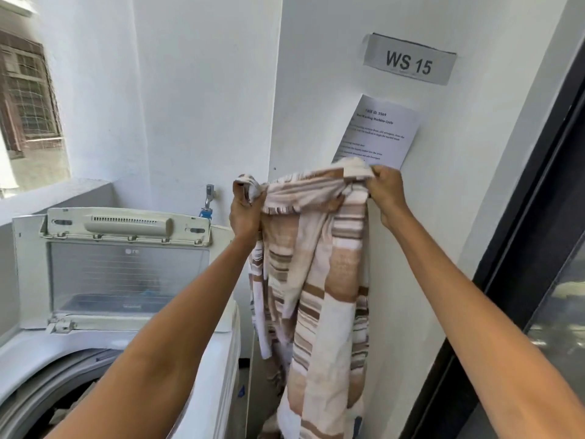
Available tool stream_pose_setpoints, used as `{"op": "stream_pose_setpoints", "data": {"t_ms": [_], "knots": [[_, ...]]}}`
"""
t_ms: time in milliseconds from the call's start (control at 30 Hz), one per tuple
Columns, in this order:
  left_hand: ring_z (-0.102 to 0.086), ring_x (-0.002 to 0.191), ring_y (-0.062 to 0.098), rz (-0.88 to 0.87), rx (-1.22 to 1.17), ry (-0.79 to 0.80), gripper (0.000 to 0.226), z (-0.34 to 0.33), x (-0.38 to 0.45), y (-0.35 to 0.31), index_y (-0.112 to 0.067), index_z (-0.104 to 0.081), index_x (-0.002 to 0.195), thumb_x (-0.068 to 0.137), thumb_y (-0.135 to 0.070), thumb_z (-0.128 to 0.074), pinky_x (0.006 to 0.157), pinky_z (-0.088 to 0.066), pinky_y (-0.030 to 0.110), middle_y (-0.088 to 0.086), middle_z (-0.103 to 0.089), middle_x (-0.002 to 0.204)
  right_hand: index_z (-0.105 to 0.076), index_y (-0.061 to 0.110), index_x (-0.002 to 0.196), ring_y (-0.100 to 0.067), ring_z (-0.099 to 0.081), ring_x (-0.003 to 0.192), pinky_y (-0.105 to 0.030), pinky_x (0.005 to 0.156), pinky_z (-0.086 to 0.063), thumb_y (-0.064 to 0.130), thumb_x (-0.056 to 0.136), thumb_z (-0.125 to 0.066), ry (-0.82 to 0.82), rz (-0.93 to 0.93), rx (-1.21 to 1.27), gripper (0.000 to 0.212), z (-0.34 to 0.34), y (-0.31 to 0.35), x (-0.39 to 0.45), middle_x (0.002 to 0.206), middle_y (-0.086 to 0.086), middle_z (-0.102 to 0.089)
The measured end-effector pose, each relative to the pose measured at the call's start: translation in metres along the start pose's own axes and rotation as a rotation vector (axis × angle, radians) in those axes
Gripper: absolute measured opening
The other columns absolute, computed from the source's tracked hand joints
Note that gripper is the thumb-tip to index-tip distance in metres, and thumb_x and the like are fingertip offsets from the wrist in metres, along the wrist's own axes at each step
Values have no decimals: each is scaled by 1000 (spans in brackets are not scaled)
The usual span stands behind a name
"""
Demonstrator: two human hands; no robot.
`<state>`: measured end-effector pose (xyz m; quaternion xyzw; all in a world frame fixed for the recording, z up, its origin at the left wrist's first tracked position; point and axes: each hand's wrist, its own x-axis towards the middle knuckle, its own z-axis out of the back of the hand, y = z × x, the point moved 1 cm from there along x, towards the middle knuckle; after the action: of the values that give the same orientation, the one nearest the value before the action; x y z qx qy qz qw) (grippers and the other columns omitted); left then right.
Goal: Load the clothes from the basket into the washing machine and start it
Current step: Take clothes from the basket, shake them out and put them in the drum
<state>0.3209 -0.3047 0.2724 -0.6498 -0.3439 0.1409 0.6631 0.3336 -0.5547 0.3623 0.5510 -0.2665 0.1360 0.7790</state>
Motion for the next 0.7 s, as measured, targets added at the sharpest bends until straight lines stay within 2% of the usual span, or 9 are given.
{"op": "stream_pose_setpoints", "data": {"t_ms": [33,100,200,267,333,433,533,633,700], "knots": [[-58,87,25,1,-47,-38,47,0,2,-12,-10,-55,120,85,-41,-65,75,-43,31,9,-64,97,-53,24,51,-9,-37,58,-29,56,-30,7,75,-61,-31,27,41,30,-7,15,3,53,11,-42],[-60,88,27,27,-185,-132,40,8,12,-38,-5,-58,113,88,-35,-62,74,-43,32,15,-66,101,-44,25,49,-9,-35,56,-30,57,-29,10,78,-58,-80,40,110,35,-25,32,4,53,8,-40],[-64,93,32,2,-257,-216,41,31,32,-69,-2,-61,108,87,-39,-61,78,-49,36,17,-68,99,-52,24,54,-11,-43,59,-31,57,-35,18,77,-58,-139,29,203,25,-53,43,-6,57,5,-50],[-65,93,31,-39,-264,-270,48,54,43,-84,-4,-62,106,85,-47,-60,83,-52,39,11,-67,93,-60,21,60,-12,-49,62,-31,57,-39,13,76,-57,-128,46,270,19,-76,49,-14,62,4,-56],[-65,92,28,-101,-255,-352,49,82,49,-96,-8,-62,104,84,-52,-58,84,-51,37,6,-67,89,-62,16,64,-9,-49,61,-28,57,-40,8,77,-56,-70,61,309,17,-101,56,-22,62,5,-57],[-61,85,19,-182,-224,-472,34,127,49,-105,-16,-62,97,86,-49,-59,76,-45,27,-1,-64,87,-53,23,58,-6,-44,58,-25,56,-37,8,80,-57,29,57,280,27,-138,65,-34,59,8,-54],[-60,85,16,-228,-103,-551,38,173,50,-97,-16,-64,103,85,-50,-60,75,-45,27,-1,-64,89,-57,14,62,-12,-47,64,-28,59,-36,11,79,-59,137,63,232,17,-178,65,-50,65,-2,-55],[-55,83,17,-111,115,-561,43,222,51,-63,-17,-63,106,84,-54,-57,74,-41,28,0,-63,92,-65,-1,74,-14,-51,69,-28,59,-35,9,77,-64,297,97,108,10,-216,66,-73,69,-6,-59],[-59,88,23,40,311,-495,50,256,50,-23,-15,-63,107,82,-57,-54,77,-44,31,4,-65,97,-68,0,80,-16,-56,73,-28,59,-34,10,76,-66,431,125,23,11,-240,66,-94,74,-9,-63]]}}
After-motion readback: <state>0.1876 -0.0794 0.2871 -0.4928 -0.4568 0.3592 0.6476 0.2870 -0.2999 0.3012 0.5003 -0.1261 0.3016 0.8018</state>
